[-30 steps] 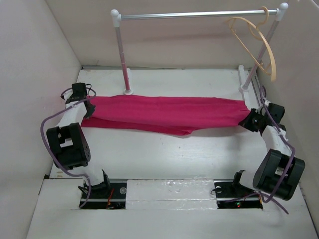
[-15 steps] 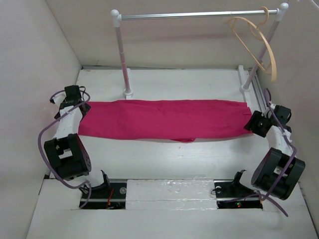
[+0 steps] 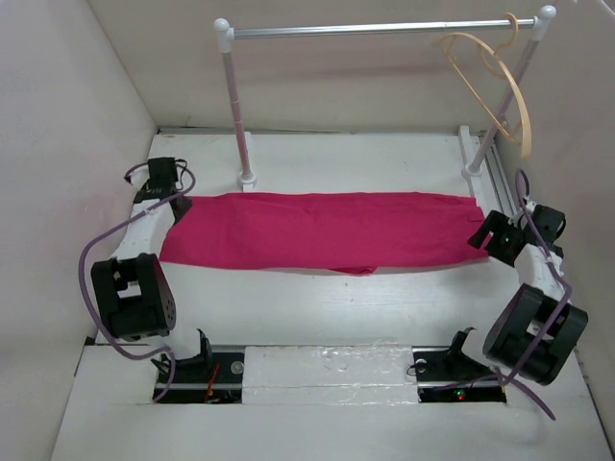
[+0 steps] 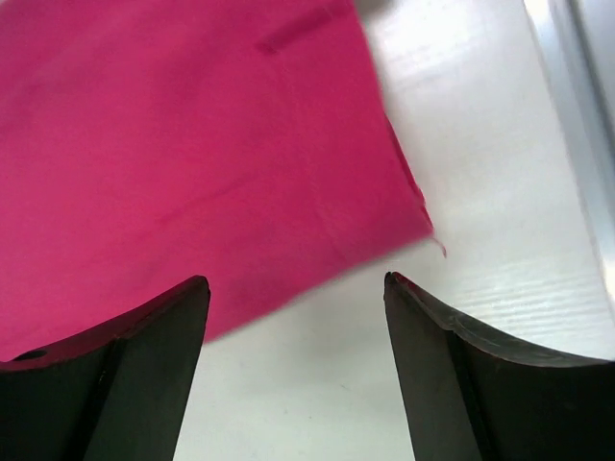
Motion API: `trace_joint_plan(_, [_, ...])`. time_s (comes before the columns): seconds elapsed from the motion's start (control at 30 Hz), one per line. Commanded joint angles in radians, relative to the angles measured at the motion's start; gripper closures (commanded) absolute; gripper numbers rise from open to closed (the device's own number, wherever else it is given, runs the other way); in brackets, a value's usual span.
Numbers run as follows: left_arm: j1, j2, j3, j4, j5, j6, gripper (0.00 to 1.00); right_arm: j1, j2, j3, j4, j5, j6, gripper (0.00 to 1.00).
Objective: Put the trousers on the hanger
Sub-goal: Fold the trousers at the center of the board.
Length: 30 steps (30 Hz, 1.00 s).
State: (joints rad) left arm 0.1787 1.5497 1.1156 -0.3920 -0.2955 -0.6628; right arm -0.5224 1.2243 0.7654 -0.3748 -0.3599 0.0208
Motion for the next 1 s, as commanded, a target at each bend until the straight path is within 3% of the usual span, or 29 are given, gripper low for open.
trace_joint_plan(0.0, [-0.111,-0.125,-0.046,0.120,0.142,-0.009,0.85,-0.074,0.067,-0.044,0.060,-0.077,0.039,0.21])
trace_joint_plan(0.07, [-0.142,-0.106,-0.097,0.166,0.207,-0.027,0.89,-0.112,0.099,-0.080,0.114,-0.096,0.069,0.21])
trace_joint_plan(0.17, [-0.142,-0.045,-0.105,0.191,0.266,-0.029,0.88,-0.113,0.132,-0.077,0.151,-0.090,0.082,0.21])
trace_joint_plan(0.27, [-0.093,0.033,-0.088,0.176,0.280,-0.031,0.87,-0.113,0.225,-0.051,0.198,-0.086,0.103,0.25])
trace_joint_plan(0.37, [-0.055,0.113,-0.068,0.147,0.259,-0.015,0.87,-0.113,0.297,-0.041,0.240,-0.102,0.108,0.51])
trace_joint_plan(0.4, [-0.041,0.134,-0.066,0.136,0.257,-0.014,0.87,-0.113,0.305,-0.040,0.240,-0.102,0.104,0.86])
trace_joint_plan(0.43, [-0.022,0.139,-0.069,0.127,0.268,-0.015,0.86,-0.113,0.291,-0.041,0.235,-0.100,0.099,0.99])
trace_joint_plan(0.57, [0.131,0.103,-0.172,0.156,0.427,-0.083,0.85,-0.186,0.116,-0.101,0.188,-0.044,0.053,1.00])
trace_joint_plan(0.73, [0.168,0.009,-0.223,0.088,0.255,-0.119,0.85,-0.260,-0.109,-0.113,-0.059,0.058,-0.050,1.00])
trace_joint_plan(0.87, [0.168,-0.113,-0.316,0.064,0.230,-0.175,0.85,-0.281,-0.227,-0.103,-0.162,0.121,-0.050,1.00])
trace_joint_plan(0.9, [0.156,-0.131,-0.327,0.068,0.216,-0.170,0.85,-0.281,-0.229,-0.115,-0.115,0.116,-0.051,0.92])
trace_joint_plan(0.97, [0.110,-0.166,-0.323,0.048,0.130,-0.155,0.85,-0.281,-0.182,-0.129,-0.056,0.058,-0.051,0.63])
